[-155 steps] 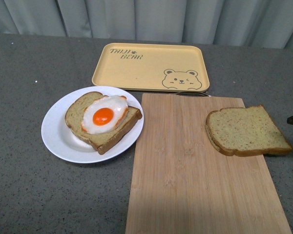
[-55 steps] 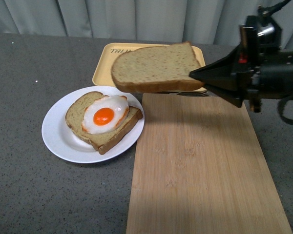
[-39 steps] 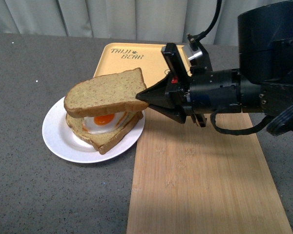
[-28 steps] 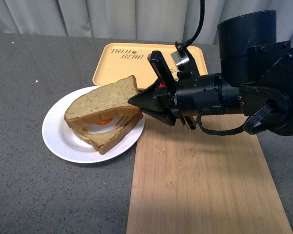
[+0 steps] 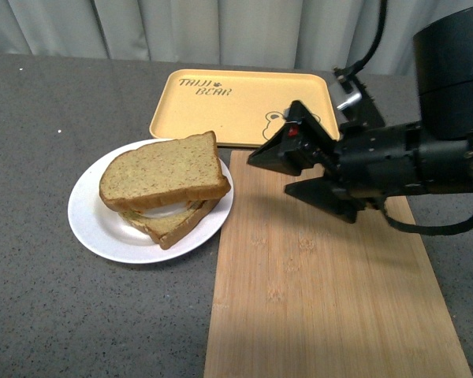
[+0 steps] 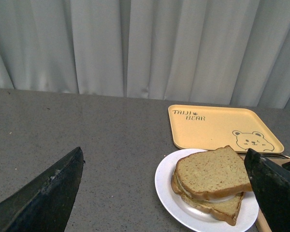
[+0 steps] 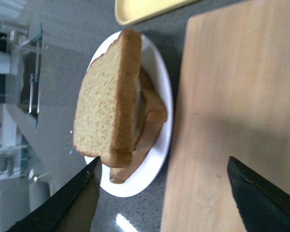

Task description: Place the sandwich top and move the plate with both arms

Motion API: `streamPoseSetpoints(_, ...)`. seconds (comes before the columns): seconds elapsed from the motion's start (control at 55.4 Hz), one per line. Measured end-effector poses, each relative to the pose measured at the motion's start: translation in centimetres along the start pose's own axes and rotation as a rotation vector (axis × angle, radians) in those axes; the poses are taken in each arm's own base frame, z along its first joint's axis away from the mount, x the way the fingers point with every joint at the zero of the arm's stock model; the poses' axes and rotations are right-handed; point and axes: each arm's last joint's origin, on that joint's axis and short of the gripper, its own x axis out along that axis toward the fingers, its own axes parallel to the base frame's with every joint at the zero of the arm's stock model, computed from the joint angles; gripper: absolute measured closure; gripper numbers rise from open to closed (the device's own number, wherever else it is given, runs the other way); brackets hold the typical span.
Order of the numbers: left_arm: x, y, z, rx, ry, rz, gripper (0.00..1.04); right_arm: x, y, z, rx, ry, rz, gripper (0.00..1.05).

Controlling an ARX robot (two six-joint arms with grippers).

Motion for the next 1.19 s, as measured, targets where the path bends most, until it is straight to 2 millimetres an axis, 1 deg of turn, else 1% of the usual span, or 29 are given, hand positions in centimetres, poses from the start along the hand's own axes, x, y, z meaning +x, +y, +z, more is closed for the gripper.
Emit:
streamPoseSetpoints(0.036,0.0,0.0,0.0,0.0,0.0,0.0,0.07,-1.1,-0.1,0.3,-0.018,-0.046,-0.025,0.22)
streamPoseSetpoints(0.054,0.0,0.0,0.0,0.0,0.0,0.0,0.07,-1.3,-0.2,0.4,-0.024,-0.057,-0.032,0.2)
streamPoseSetpoints(0.072,0.0,0.0,0.0,0.0,0.0,0.0,0.07,-2.1,-0.2,0.6,-0.045,-0.093,-0.061,0.14)
streamPoseSetpoints(0.108,0.0,0.0,0.0,0.0,0.0,0.0,0.07,-2.9,-0.3,0.8,-0.071,-0.13,-0.1,0.09)
streamPoseSetpoints(0.126,0.0,0.0,0.0,0.0,0.0,0.0,0.07,-3.3,-0.4,0.9,-0.09,-0.156,-0.132,0.08)
streamPoseSetpoints(0.162,0.0,0.0,0.0,0.0,0.0,0.0,0.07,-3.6,-0.5,0.8,-0.154,-0.223,-0.185,0.09)
streamPoseSetpoints(0.217,0.0,0.0,0.0,0.0,0.0,0.0,0.07,-4.3,-1.0,0.5,-0.297,-0.391,-0.297,0.2)
streamPoseSetpoints(0.253,0.0,0.0,0.0,0.0,0.0,-0.001,0.07,-4.7,-1.4,0.0,-0.343,-0.446,-0.327,0.25)
streamPoseSetpoints(0.271,0.0,0.0,0.0,0.0,0.0,-0.001,0.07,-5.1,-1.6,-0.3,-0.391,-0.491,-0.382,0.29)
streamPoseSetpoints(0.289,0.0,0.0,0.0,0.0,0.0,0.0,0.07,-5.3,-1.7,-0.5,-0.407,-0.508,-0.399,0.3)
streamPoseSetpoints(0.325,0.0,0.0,0.0,0.0,0.0,0.0,0.07,-6.1,-1.9,-1.2,-0.463,-0.575,-0.46,0.38)
streamPoseSetpoints(0.343,0.0,0.0,0.0,0.0,0.0,0.0,0.07,-6.3,-2.0,-1.3,-0.477,-0.593,-0.474,0.39)
streamPoseSetpoints(0.379,0.0,0.0,0.0,0.0,0.0,0.0,0.07,-7.4,-1.8,-1.7,-0.514,-0.669,-0.519,0.46)
streamPoseSetpoints(0.397,0.0,0.0,0.0,0.0,0.0,0.0,0.07,-7.6,-1.8,-1.8,-0.533,-0.683,-0.533,0.48)
streamPoseSetpoints(0.433,0.0,0.0,0.0,0.0,0.0,0.0,0.07,-9.1,-1.3,-2.1,-0.569,-0.772,-0.564,0.56)
streamPoseSetpoints(0.469,0.0,0.0,0.0,0.0,0.0,0.0,0.07,-9.8,-1.1,-2.2,-0.588,-0.811,-0.587,0.59)
streamPoseSetpoints(0.505,0.0,0.0,0.0,0.0,0.0,0.0,0.07,-11.2,-0.4,-2.5,-0.618,-0.887,-0.599,0.68)
streamPoseSetpoints(0.541,0.0,0.0,0.0,0.0,0.0,0.0,0.07,-12.3,0.0,-2.8,-0.639,-0.931,-0.6,0.77)
streamPoseSetpoints(0.596,0.0,0.0,0.0,0.0,0.0,-0.001,0.07,-13.1,0.2,-3.3,-0.65,-0.953,-0.601,0.85)
streamPoseSetpoints(0.632,0.0,0.0,0.0,0.0,0.0,-0.001,0.07,-13.9,0.3,-3.9,-0.662,-0.956,-0.606,0.93)
streamPoseSetpoints(0.65,0.0,0.0,0.0,0.0,0.0,-0.001,0.07,-14.1,0.3,-4.2,-0.665,-0.954,-0.607,0.95)
streamPoseSetpoints(0.686,0.0,0.0,0.0,0.0,0.0,0.0,0.07,-15.1,0.4,-5.1,-0.67,-0.949,-0.611,1.02)
streamPoseSetpoints(0.704,0.0,0.0,0.0,0.0,0.0,0.0,0.07,-15.5,0.5,-5.6,-0.675,-0.949,-0.616,1.04)
streamPoseSetpoints(0.74,0.0,0.0,0.0,0.0,0.0,0.0,0.07,-16.7,0.9,-6.5,-0.68,-0.96,-0.616,1.04)
streamPoseSetpoints(0.812,0.0,0.0,0.0,0.0,0.0,0.0,0.07,-17.7,1.2,-7.2,-0.686,-0.972,-0.614,1.04)
streamPoseSetpoints(0.956,0.0,0.0,0.0,0.0,0.0,0.0,0.07,-18.8,1.4,-8.4,-0.686,-0.961,-0.615,1.04)
streamPoseSetpoints(1.083,0.0,0.0,0.0,0.0,0.0,0.0,0.07,-20.4,1.3,-9.1,-0.686,-0.968,-0.615,1.04)
streamPoseSetpoints(1.191,0.0,0.0,0.0,0.0,0.0,-0.001,0.07,-20.9,1.6,-9.7,-0.682,-0.958,-0.62,1.04)
